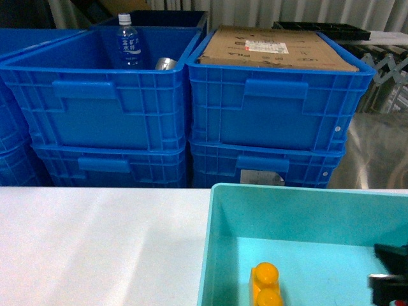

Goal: Pick red block from blue box to shelf

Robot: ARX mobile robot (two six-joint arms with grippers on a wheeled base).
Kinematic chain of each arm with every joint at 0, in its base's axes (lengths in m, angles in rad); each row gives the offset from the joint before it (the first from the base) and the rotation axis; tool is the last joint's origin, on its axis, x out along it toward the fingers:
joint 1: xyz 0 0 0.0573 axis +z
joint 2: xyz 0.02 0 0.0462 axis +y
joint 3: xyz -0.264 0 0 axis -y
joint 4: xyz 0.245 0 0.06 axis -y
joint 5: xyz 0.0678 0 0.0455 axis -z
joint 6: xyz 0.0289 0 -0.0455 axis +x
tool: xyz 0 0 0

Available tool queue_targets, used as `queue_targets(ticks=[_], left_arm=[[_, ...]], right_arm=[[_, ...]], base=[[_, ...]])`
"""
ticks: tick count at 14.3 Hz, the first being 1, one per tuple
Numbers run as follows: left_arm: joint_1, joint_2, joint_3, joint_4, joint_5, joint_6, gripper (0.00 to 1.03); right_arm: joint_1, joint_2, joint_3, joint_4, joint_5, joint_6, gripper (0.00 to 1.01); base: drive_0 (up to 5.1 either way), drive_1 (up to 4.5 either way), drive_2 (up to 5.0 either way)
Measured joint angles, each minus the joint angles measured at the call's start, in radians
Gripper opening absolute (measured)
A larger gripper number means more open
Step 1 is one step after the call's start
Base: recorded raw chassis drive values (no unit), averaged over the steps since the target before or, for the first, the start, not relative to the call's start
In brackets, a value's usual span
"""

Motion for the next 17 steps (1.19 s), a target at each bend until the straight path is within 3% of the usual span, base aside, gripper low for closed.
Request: queue_targets(ticks=[2, 3, 4, 6, 7, 9, 10, 11, 13, 15, 17], left_arm=[[0.000, 0.000, 0.000, 0.000, 0.000, 0.000, 0.98], [0.000, 0.000, 0.000, 0.000, 0.000, 0.000, 0.98], [0.000, 0.000, 0.000, 0.000, 0.000, 0.000, 0.98], [0.000, 0.000, 0.000, 0.000, 0.000, 0.000, 0.98], [0.000, 0.000, 0.000, 0.000, 0.000, 0.000, 0.98], [0.000, 0.000, 0.000, 0.000, 0.000, 0.000, 0.98], [0.000, 0.000, 0.000, 0.000, -0.002, 0.000, 0.98], [0.000, 0.000, 0.000, 0.000, 0.000, 0.000, 0.98], [0.000, 0.000, 0.000, 0.000, -0.001, 0.000, 0.98], [0.000, 0.000, 0.000, 0.000, 0.000, 0.000, 0.98], [0.000, 0.000, 0.000, 0.000, 0.000, 0.000, 0.98]], right_arm=[[-0.102, -0.231, 0.008, -0.176, -0.079, -0.028, 0.26], [-0.156, -0.338, 0.006, -0.145, -0.101, -0.080, 0.26], [-0.213, -0.461, -0.004, -0.019, -0.108, -0.153, 0.26], [-0.320, -0.706, -0.040, 0.018, -0.157, -0.258, 0.26], [-0.330, -0.785, -0.084, 0.025, -0.158, -0.270, 0.26], [-0.317, -0.840, -0.164, 0.150, -0.150, -0.274, 0.26], [-0.275, -0.824, -0.191, 0.211, -0.104, -0.278, 0.26], [-0.246, -0.798, -0.195, 0.188, -0.079, -0.284, 0.26], [-0.229, -0.778, -0.229, 0.215, -0.025, -0.283, 0.26], [-0.245, -0.715, -0.238, 0.328, -0.002, -0.283, 0.26], [-0.321, -0.612, -0.209, 0.386, -0.069, -0.272, 0.26]], base=[[0.0, 0.00, 0.0], [0.0, 0.00, 0.0], [0.0, 0.00, 0.0], [0.0, 0.00, 0.0], [0.0, 0.00, 0.0], [0.0, 0.00, 0.0], [0.0, 0.00, 0.0], [0.0, 0.00, 0.0], [0.0, 0.00, 0.0], [0.0, 0.00, 0.0], [0.0, 0.00, 0.0]])
